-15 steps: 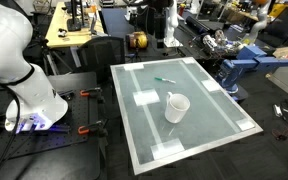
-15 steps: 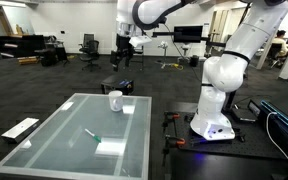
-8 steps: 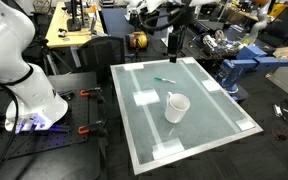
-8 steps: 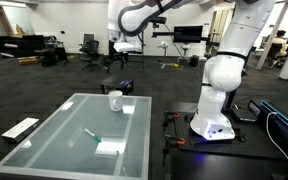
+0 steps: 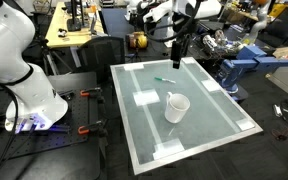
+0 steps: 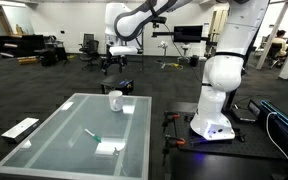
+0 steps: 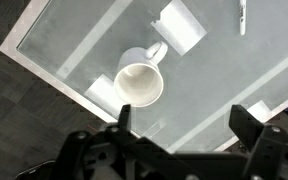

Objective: Move the white mug to the left, put the green pen inside the mug

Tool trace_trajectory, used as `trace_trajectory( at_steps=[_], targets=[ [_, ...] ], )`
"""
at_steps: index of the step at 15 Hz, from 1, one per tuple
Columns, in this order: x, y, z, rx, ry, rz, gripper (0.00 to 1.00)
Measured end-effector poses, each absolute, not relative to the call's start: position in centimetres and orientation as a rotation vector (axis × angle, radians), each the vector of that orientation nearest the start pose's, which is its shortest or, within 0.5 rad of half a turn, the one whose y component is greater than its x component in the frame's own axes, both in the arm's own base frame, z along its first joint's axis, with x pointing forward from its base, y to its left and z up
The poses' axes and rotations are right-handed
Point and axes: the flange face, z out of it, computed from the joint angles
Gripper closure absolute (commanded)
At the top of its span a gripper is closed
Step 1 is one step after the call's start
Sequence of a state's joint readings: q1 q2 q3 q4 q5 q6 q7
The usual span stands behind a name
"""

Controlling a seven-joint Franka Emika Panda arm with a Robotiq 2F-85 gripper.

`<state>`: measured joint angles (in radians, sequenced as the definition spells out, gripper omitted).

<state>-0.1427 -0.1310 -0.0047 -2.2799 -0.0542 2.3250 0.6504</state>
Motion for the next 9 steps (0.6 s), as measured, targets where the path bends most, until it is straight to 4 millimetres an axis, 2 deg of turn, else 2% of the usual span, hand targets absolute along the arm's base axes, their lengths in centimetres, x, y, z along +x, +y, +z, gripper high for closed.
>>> trace_trajectory(
  at_steps=[5,9],
  targets=[
    [50.8,-7.6,42.3,-2.898,1.183,-0.277,0.00],
    [51.9,-7.9,40.6,-2.871,1.337,-0.254,0.00]
  ],
)
